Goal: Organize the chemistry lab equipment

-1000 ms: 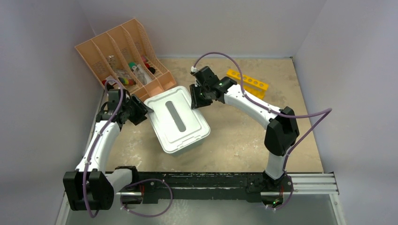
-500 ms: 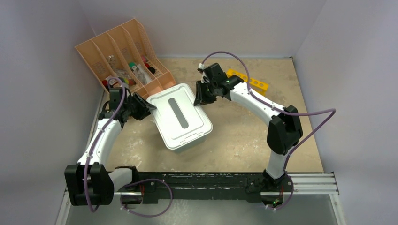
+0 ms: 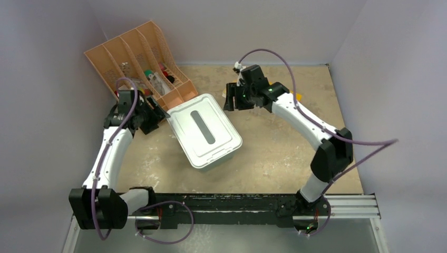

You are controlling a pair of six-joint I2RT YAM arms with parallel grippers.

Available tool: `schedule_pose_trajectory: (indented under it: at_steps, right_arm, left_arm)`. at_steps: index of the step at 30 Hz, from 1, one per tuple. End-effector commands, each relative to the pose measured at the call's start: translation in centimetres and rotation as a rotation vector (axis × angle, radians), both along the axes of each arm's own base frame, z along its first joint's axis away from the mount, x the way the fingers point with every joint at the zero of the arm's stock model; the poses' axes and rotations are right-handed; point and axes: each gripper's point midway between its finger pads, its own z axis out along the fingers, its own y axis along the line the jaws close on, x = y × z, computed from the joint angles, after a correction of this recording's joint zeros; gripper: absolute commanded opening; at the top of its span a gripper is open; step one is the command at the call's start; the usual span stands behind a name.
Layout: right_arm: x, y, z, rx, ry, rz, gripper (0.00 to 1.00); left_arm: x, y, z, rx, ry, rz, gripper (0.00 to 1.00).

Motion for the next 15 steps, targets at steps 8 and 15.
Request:
schedule_pose_trajectory:
  at_steps: [8,15]
  right_arm:
    - [-4.1,-15.3,10.8,-0.157,-0.434,-0.449,0.75]
    - [-9.7,-24.2,15.0,-0.246,-0.574,-0.687,0.81]
  left_arm:
    - [-1.9,6.8,12.7,0.373,-0.281,0.147,0.69]
    - [-5.4,8.9,19.3,0.462,-0.479,0.264,0.74]
